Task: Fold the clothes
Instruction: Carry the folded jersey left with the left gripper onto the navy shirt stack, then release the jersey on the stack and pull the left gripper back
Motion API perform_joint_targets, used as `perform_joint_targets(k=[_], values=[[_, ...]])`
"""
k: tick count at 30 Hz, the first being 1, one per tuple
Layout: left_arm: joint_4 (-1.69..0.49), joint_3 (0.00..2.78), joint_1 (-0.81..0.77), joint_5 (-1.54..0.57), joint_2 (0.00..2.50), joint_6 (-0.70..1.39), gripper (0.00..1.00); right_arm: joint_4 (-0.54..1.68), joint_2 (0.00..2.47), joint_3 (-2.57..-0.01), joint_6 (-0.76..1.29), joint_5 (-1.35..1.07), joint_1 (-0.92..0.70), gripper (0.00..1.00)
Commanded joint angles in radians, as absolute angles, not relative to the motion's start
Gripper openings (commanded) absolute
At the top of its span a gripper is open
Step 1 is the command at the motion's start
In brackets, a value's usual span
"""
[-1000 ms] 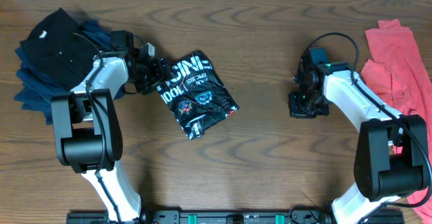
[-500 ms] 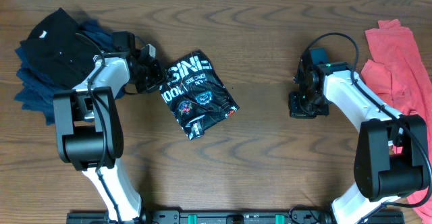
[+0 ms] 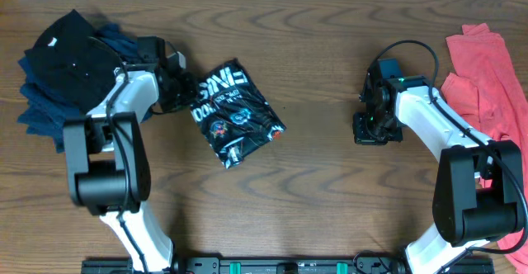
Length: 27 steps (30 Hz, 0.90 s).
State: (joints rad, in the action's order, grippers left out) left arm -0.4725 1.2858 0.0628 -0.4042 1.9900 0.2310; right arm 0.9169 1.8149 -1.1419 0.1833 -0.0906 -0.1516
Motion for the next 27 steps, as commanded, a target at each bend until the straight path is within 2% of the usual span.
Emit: perform_joint_targets(k=[1, 10, 27], values=[[-0.473, 1.281, 0.069, -0.213, 1.856, 0.214, 0.06, 0.917, 1.799, -1.149, 0.194, -0.074, -0.142, 0.01], [-0.386, 1.282, 0.133, 0.051, 1.670, 0.209, 0.06, 0.917, 1.799, -1.149, 0.193, -0.065, -0.142, 0.01], [0.030, 1.281, 0.405, 0.057, 1.647, 0.176, 0.06, 0.920, 1.799, -1.149, 0.194, -0.056, -0.142, 0.01]])
